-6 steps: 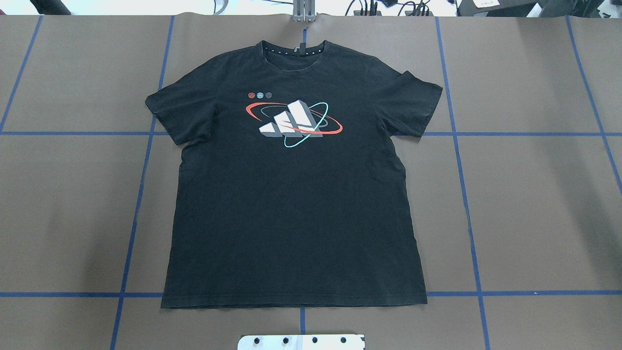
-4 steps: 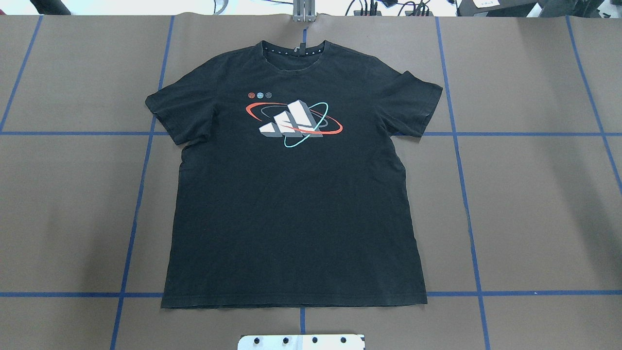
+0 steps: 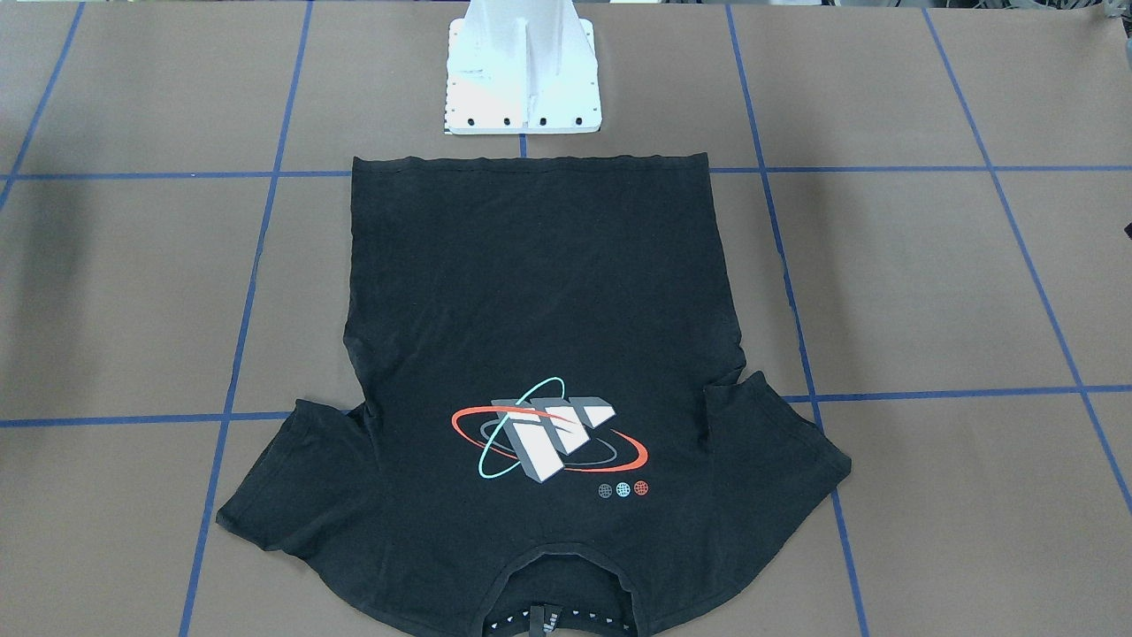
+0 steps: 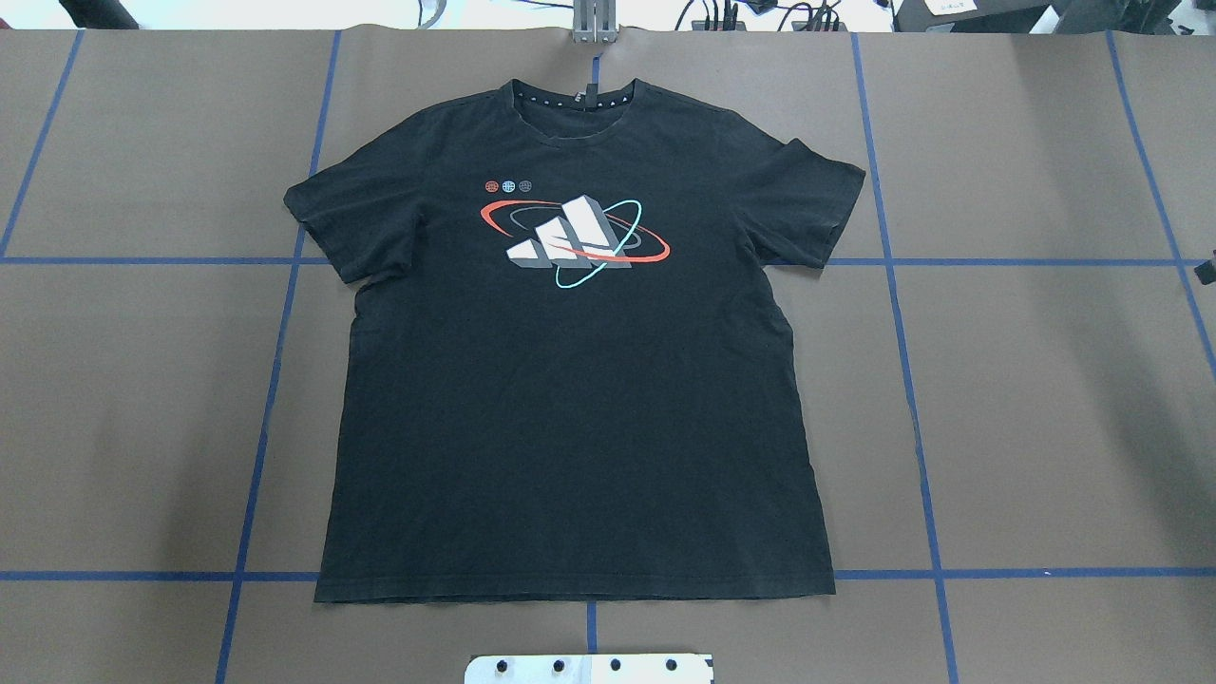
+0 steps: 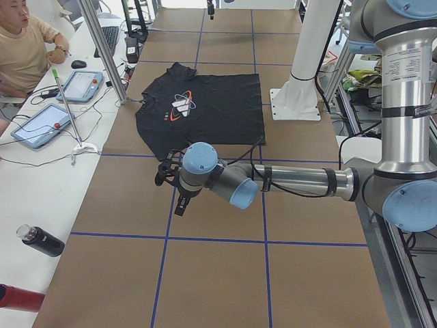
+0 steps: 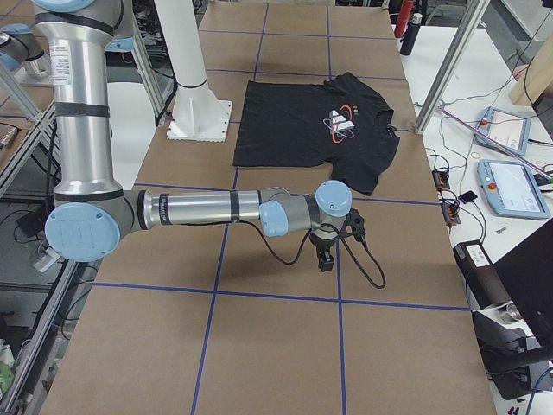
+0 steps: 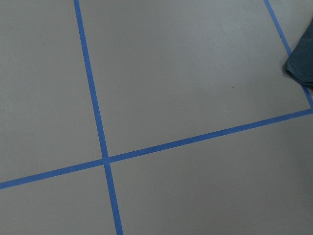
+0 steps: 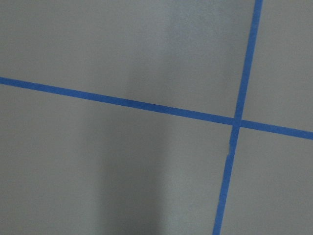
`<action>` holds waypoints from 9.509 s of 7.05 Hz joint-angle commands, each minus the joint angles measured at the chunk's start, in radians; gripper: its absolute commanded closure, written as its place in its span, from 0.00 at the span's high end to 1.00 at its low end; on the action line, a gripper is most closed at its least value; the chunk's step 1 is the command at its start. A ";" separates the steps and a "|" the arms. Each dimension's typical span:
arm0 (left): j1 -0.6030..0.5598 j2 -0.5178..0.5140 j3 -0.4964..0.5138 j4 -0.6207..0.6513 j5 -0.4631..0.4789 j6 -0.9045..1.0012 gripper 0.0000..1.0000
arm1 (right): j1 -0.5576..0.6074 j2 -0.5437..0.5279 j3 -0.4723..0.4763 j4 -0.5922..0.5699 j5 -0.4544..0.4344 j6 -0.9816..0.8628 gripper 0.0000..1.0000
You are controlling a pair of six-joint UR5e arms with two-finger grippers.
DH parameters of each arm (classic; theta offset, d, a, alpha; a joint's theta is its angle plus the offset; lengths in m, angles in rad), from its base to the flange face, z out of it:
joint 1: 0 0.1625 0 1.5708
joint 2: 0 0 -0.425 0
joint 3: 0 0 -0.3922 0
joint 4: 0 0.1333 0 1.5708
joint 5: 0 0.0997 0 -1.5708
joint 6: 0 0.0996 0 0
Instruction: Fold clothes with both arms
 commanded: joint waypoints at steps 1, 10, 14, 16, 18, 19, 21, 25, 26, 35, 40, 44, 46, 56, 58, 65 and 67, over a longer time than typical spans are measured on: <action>0.002 0.002 -0.005 0.000 0.003 -0.001 1.00 | -0.104 0.102 -0.113 0.151 -0.017 0.174 1.00; 0.005 0.000 0.011 -0.114 0.000 0.002 1.00 | -0.295 0.501 -0.445 0.507 -0.233 0.883 0.95; 0.005 0.000 0.012 -0.114 -0.001 0.002 1.00 | -0.425 0.515 -0.451 0.584 -0.522 0.997 0.84; 0.005 0.000 0.012 -0.114 -0.001 0.002 1.00 | -0.427 0.536 -0.471 0.585 -0.529 0.993 0.81; 0.005 0.000 0.012 -0.114 -0.001 0.002 1.00 | -0.428 0.538 -0.485 0.587 -0.535 0.991 0.76; 0.005 0.000 0.011 -0.114 -0.001 0.002 1.00 | -0.428 0.538 -0.488 0.585 -0.552 0.990 0.72; 0.005 0.000 0.011 -0.115 -0.001 0.002 1.00 | -0.434 0.538 -0.512 0.587 -0.557 0.987 0.66; 0.005 0.000 0.011 -0.114 -0.003 0.002 1.00 | -0.436 0.549 -0.516 0.585 -0.561 0.991 0.00; 0.005 0.000 0.011 -0.114 -0.003 0.002 1.00 | -0.436 0.549 -0.516 0.585 -0.560 0.991 0.00; 0.005 0.000 0.005 -0.115 -0.003 0.003 1.00 | -0.580 0.821 -0.503 0.516 -0.575 1.342 0.00; 0.165 -0.296 0.161 -0.115 0.017 -0.224 1.00 | -0.614 0.828 -0.495 0.507 -0.663 1.439 1.00; 0.352 -0.461 0.367 -0.370 0.167 -0.510 0.99 | -0.597 0.561 -0.061 0.456 -0.465 1.490 1.00; 0.459 -0.584 0.602 -0.527 0.241 -0.515 0.93 | -0.589 0.451 0.065 0.455 -0.442 1.490 1.00; 0.513 -0.642 0.767 -0.615 0.278 -0.644 0.53 | -0.597 0.451 0.055 0.458 -0.456 1.491 1.00; 0.517 -0.644 0.772 -0.615 0.278 -0.644 0.52 | -0.597 0.451 0.055 0.458 -0.456 1.491 1.00; 0.522 -0.658 0.795 -0.615 0.279 -0.644 0.00 | -0.597 0.451 0.053 0.458 -0.456 1.491 1.00; 0.520 -0.658 0.781 -0.615 0.273 -0.679 0.00 | -0.597 0.451 0.053 0.459 -0.456 1.491 1.00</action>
